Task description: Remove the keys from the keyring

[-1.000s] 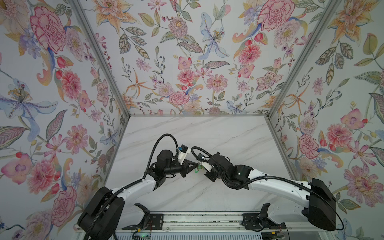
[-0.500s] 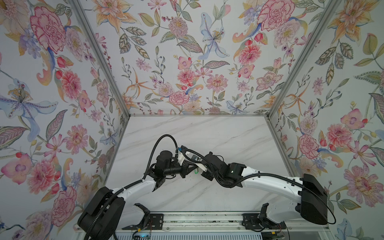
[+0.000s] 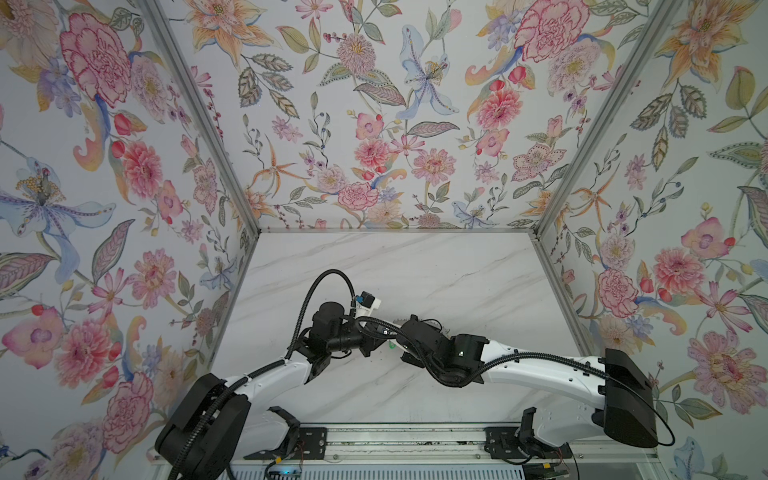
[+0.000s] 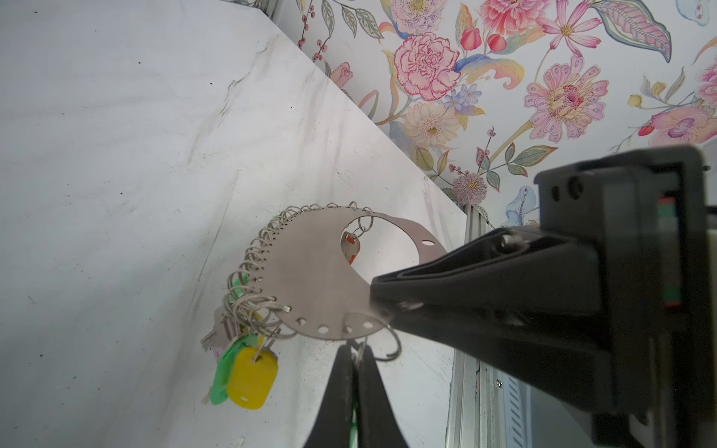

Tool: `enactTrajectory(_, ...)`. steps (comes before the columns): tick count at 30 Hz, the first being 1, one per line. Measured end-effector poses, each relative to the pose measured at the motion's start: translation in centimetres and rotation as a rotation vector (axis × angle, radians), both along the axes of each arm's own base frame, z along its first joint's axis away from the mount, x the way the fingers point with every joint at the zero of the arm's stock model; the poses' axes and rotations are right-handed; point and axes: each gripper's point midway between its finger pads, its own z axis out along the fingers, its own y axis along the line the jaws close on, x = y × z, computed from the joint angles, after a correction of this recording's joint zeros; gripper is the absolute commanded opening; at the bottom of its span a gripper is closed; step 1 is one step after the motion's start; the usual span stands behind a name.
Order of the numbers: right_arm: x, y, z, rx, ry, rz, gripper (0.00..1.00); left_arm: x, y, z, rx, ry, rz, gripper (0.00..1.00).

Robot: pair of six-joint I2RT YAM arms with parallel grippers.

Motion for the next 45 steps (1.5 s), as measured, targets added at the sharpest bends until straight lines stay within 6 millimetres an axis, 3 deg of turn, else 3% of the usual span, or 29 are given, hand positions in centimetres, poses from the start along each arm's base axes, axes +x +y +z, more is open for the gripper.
enactTrajectory(10,0.7,-0.8,1.0,-0.007,-0.046,-0.03,0.0,0.0,0.0,0.4,-0.011,0.003,0.005,0.0)
enactTrajectory(45,1.0,-1.4,-0.6,-0.053,-0.044,-0.029,0.0,0.1,0.4,0.4,-0.038,0.033,0.048,0.0)
